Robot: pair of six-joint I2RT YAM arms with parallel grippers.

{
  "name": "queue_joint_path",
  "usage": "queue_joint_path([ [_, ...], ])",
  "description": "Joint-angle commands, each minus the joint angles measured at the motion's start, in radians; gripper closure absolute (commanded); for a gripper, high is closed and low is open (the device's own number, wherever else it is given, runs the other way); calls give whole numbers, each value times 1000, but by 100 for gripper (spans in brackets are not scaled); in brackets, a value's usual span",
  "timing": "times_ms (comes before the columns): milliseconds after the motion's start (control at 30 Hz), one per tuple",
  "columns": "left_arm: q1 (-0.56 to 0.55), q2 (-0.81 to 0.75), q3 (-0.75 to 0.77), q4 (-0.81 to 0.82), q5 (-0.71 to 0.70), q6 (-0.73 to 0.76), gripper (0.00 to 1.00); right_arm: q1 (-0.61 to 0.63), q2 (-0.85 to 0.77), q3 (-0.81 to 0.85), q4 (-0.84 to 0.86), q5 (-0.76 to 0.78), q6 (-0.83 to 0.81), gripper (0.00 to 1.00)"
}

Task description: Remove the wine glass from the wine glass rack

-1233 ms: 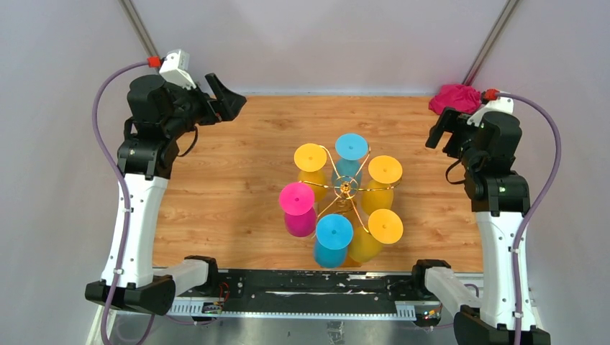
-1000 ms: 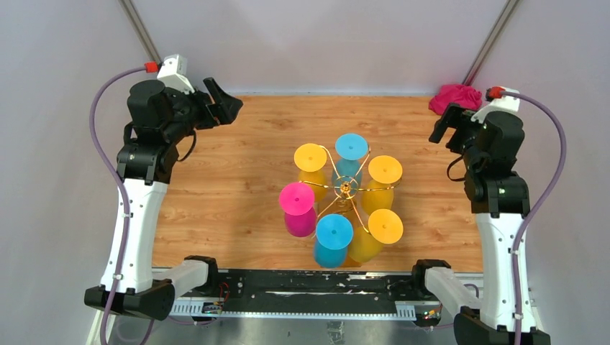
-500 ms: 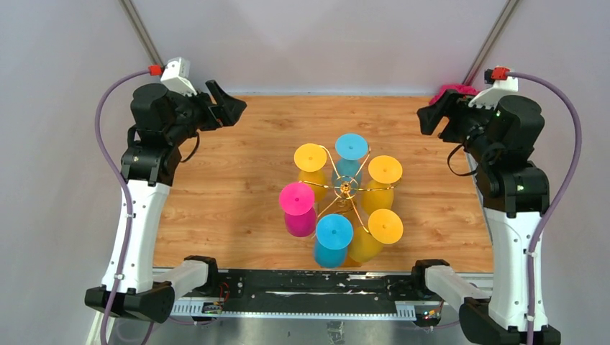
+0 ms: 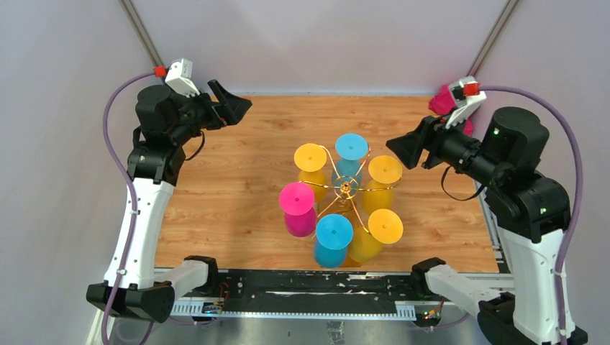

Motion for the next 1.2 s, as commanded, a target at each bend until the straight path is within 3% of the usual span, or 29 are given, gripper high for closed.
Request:
queue_joint_path([
  [0,-2,-4,-12,65,36,-20,3,175,70,59,-123,56,-58,35],
  [300,-2,-18,2,35,28,-1,3,755,288,215,-221,647,-129,34],
  [567,-2,-34,-1,2,18,32,3,823,295,189,-249,819,-109,38],
  [1167,-2,-45,-44,2,15,20,3,923,242,-32,-185,784,16,46],
])
